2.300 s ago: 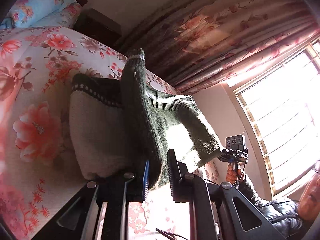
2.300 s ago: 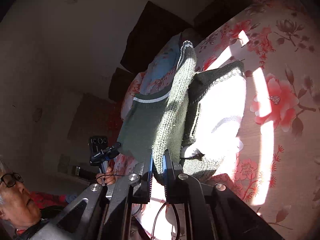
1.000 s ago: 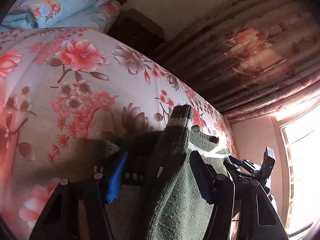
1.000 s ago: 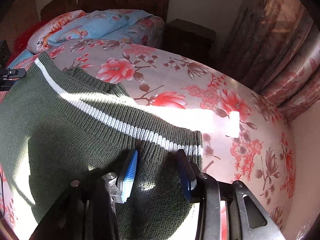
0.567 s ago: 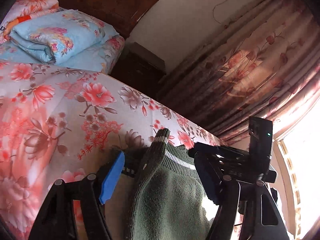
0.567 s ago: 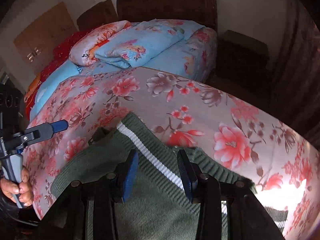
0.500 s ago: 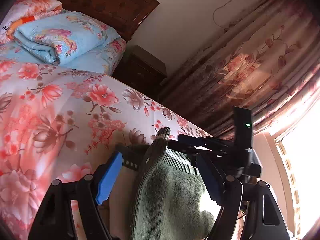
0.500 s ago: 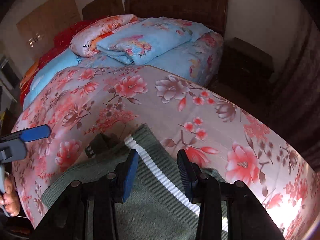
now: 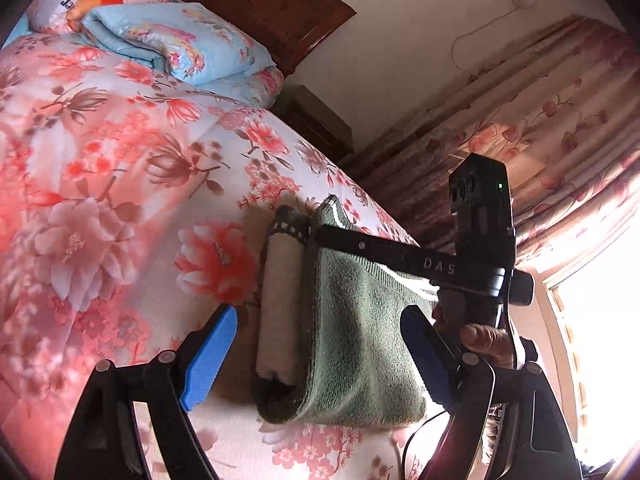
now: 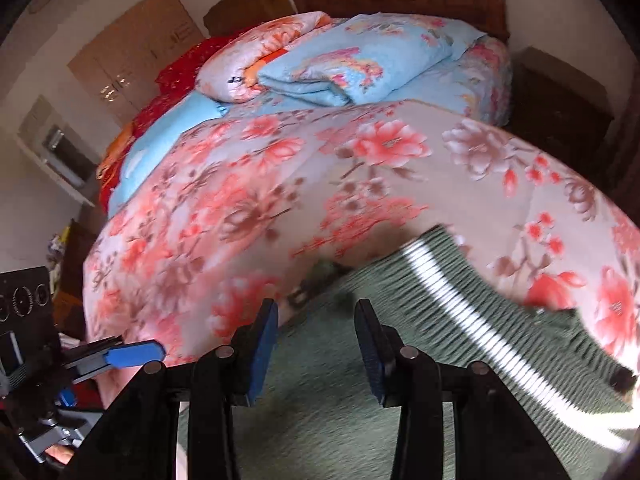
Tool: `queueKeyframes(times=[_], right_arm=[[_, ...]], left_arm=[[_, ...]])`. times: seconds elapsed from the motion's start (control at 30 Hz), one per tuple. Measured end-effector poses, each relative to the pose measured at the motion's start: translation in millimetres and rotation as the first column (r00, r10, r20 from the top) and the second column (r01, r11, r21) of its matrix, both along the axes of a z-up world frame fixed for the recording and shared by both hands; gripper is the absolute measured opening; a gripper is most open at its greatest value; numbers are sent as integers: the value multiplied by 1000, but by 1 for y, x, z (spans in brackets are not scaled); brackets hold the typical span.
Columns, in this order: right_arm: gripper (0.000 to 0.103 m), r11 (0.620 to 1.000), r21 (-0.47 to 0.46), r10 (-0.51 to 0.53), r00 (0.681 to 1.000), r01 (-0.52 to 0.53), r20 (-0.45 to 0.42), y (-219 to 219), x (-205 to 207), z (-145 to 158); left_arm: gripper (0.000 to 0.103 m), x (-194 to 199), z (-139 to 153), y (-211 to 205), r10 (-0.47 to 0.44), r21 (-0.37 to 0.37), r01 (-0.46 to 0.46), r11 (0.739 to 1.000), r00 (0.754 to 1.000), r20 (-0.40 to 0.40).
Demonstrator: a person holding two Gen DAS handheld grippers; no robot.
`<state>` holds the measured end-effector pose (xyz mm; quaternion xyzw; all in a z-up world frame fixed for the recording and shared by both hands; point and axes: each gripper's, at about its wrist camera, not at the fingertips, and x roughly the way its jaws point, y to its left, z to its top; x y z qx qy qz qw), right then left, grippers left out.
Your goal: Fold small clothes
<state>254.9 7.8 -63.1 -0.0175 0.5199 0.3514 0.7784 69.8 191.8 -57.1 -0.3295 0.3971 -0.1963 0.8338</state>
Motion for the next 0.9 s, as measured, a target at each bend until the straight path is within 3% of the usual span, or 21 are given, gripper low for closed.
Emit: queueKeyframes(times=[0.07, 0.1, 0.17, 0.23, 0.33, 0.4, 0.47, 0.5, 0.57, 0.63, 0.67, 0.73, 0.77, 0.83, 0.9], right_arm=[[47, 996, -64, 57, 998, -55, 31, 21, -20, -13], [57, 990, -117, 88, 992, -77, 95, 34, -29, -17], [62, 984, -166, 92, 981, -63, 172, 43, -46, -11], [60, 997, -48, 67, 986, -60, 155, 34, -65, 2], [60, 995, 91, 40, 996, -47, 80, 16, -97, 5], [60, 1000, 21, 23, 999, -23, 33, 20, -111, -22], [60, 998, 41, 34, 992, -39, 123, 16, -122, -27], [59, 998, 62, 18, 994, -25, 106, 9, -124, -24], [53, 977, 200, -79, 996, 70, 39, -33, -130, -9], [53, 942, 274, -208, 978, 192, 30, -98, -144, 12], [53, 922, 284, -288, 956, 264, 47, -136, -153, 22], [56, 863, 241, -469, 882, 445, 51, -223, -167, 32], [56, 815, 204, -558, 829, 543, 22, -268, -175, 31], [59, 680, 173, -709, 699, 712, -90, -352, -191, 17], [59, 577, 163, -768, 600, 800, -224, -414, -204, -4]], left_arm=[[103, -14, 1, 10, 35, -27, -35, 999, 999, 0], [103, -18, 4, 14, 55, -35, -54, 998, 998, 5], [103, -22, 11, 17, 67, -15, -67, 998, 998, 17], [103, -24, 19, 19, 81, 17, -82, 996, 996, 35], [103, -30, 23, 32, 129, -16, -129, 992, 990, 56], [103, -31, 24, 39, 159, -19, -158, 987, 985, 60], [103, -26, 23, 40, 162, -39, -160, 986, 986, 43], [103, -23, 23, 37, 147, -55, -145, 988, 988, 41], [103, -21, 26, 24, 109, -42, -108, 993, 993, 35], [103, -21, 33, 1, 30, -4, -29, 1000, 998, 59], [103, -22, 36, -12, -7, 31, 5, 999, 998, 62], [103, -21, 41, -39, -96, 71, 91, 993, 993, 73], [103, -18, 43, -55, -145, 79, 140, 987, 987, 66], [103, -13, 44, -87, -231, 65, 227, 972, 972, 46], [103, -7, 43, -124, -317, 64, 315, 947, 948, 24]])
